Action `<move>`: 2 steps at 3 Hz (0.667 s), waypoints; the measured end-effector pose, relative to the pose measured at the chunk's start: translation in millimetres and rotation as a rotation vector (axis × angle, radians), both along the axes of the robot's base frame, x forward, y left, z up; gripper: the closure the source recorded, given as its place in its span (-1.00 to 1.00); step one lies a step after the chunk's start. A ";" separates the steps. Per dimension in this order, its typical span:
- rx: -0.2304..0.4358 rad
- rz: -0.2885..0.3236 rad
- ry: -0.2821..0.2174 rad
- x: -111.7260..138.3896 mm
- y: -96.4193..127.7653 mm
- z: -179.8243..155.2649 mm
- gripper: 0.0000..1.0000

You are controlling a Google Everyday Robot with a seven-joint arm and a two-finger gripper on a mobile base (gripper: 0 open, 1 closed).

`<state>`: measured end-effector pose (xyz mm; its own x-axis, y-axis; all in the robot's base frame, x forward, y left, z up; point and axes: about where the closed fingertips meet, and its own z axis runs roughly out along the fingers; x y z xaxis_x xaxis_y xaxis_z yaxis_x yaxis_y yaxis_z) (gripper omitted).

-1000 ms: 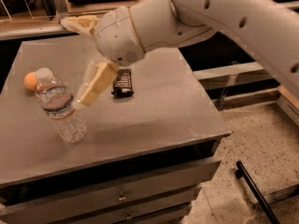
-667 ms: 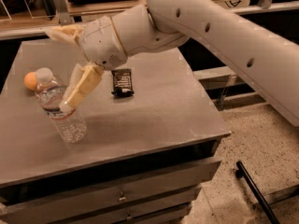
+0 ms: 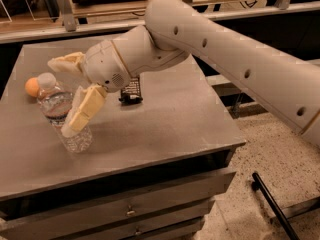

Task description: Knock water bottle over

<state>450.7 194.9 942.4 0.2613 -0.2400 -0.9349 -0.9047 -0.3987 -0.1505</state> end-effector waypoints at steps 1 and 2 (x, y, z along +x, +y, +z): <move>0.084 0.032 0.036 -3.5 4.0 -10.9 -1.00; 0.202 0.098 0.060 -5.2 13.5 -20.8 -1.00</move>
Offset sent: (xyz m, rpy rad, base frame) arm -0.0020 0.0180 -0.0351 0.3485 0.0879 0.1709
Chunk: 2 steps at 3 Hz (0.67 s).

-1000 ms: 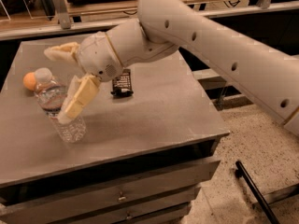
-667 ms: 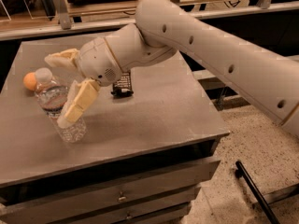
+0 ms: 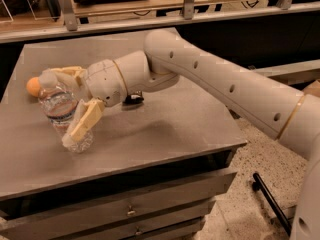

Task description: Knock water bottle over

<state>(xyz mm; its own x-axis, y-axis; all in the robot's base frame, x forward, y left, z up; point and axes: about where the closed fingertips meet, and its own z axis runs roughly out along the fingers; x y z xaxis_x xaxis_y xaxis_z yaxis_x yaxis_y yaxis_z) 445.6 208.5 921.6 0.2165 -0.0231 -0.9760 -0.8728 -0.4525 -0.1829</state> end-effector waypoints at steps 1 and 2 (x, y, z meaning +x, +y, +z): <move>0.015 0.009 -0.001 0.7 1.7 -4.0 -1.00; 0.015 0.013 -0.001 -1.1 3.4 -3.4 -0.67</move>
Offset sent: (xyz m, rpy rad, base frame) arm 0.0007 0.0017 -0.0040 0.0151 -0.0006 0.0085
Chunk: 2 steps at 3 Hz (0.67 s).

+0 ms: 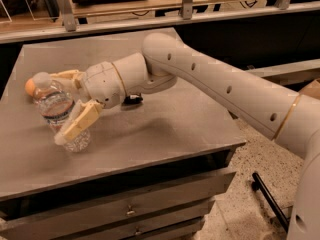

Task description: Knock water bottle over

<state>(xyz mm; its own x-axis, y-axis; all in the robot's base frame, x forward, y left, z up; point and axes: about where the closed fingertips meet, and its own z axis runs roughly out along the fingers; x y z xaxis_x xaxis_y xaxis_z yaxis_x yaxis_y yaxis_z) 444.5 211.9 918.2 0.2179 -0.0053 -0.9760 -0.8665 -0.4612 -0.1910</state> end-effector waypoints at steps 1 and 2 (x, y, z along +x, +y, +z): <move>0.000 0.004 -0.001 -1.6 1.6 0.5 -0.21; 0.000 0.009 -0.001 -3.3 3.3 1.1 0.26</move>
Offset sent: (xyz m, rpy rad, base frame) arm -0.0015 0.0015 0.0005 0.0002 -0.0006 0.0039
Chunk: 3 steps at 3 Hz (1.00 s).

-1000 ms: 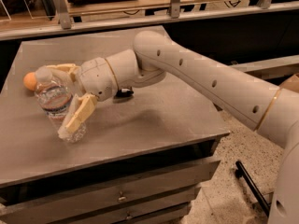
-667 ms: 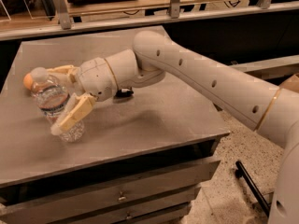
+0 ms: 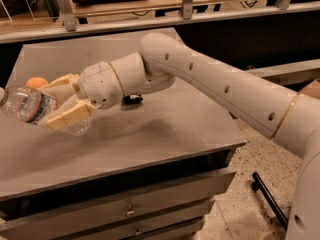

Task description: Knock water bottle over

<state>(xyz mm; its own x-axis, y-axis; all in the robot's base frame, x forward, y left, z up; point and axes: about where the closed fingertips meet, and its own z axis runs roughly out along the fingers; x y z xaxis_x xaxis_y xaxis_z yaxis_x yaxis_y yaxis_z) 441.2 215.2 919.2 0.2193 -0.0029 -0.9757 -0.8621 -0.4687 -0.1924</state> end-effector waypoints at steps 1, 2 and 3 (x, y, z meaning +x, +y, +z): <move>0.000 0.004 -0.001 -1.7 1.6 0.5 0.71; 0.003 -0.028 -0.032 -3.9 -2.4 10.2 1.00; -0.040 -0.106 -0.097 -4.0 -18.3 31.8 1.00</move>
Offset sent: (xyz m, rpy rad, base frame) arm -0.0038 -0.0168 0.0311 0.0100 -0.1023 -0.1141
